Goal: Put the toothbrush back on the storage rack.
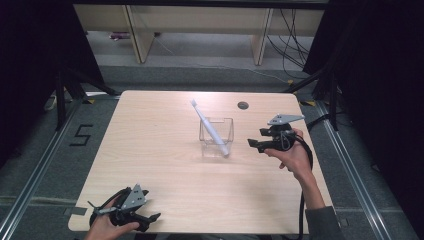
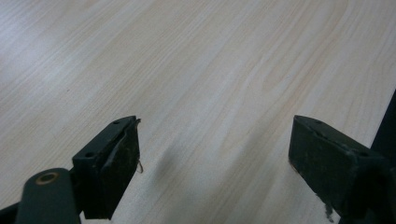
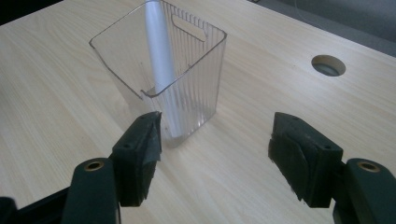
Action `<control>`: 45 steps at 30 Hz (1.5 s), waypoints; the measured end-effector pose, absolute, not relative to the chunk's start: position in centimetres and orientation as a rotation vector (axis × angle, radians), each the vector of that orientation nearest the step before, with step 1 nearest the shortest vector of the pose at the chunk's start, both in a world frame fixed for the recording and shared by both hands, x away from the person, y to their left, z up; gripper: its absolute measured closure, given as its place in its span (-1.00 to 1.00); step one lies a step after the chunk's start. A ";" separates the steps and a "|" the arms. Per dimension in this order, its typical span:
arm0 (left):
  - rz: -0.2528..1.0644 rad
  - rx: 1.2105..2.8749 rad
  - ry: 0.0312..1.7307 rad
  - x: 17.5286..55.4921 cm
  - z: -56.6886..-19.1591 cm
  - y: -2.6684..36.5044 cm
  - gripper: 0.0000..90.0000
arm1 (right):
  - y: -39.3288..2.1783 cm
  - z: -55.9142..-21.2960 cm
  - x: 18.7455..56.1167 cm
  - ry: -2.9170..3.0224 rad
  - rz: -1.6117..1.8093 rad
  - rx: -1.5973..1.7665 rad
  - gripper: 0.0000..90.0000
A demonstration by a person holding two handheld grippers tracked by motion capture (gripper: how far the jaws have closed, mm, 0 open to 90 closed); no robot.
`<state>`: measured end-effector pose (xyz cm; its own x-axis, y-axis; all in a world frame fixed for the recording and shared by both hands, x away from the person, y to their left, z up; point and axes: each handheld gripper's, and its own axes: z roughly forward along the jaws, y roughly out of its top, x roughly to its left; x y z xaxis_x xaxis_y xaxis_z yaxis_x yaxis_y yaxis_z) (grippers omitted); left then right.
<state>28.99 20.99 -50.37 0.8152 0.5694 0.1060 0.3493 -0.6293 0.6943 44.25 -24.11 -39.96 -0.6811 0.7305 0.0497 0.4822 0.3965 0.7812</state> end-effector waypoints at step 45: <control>0.408 2.314 0.683 28.9 -50.5 21.0 -0.64 | -25.9 -43.3 39.6 2.352 1.151 1.097 -0.40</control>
<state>28.88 21.01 -50.50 0.8131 0.5735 0.0997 0.3602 -0.6303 0.6878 39.61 -25.92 -43.32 -0.6628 0.7465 0.0591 0.5047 0.3871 0.7716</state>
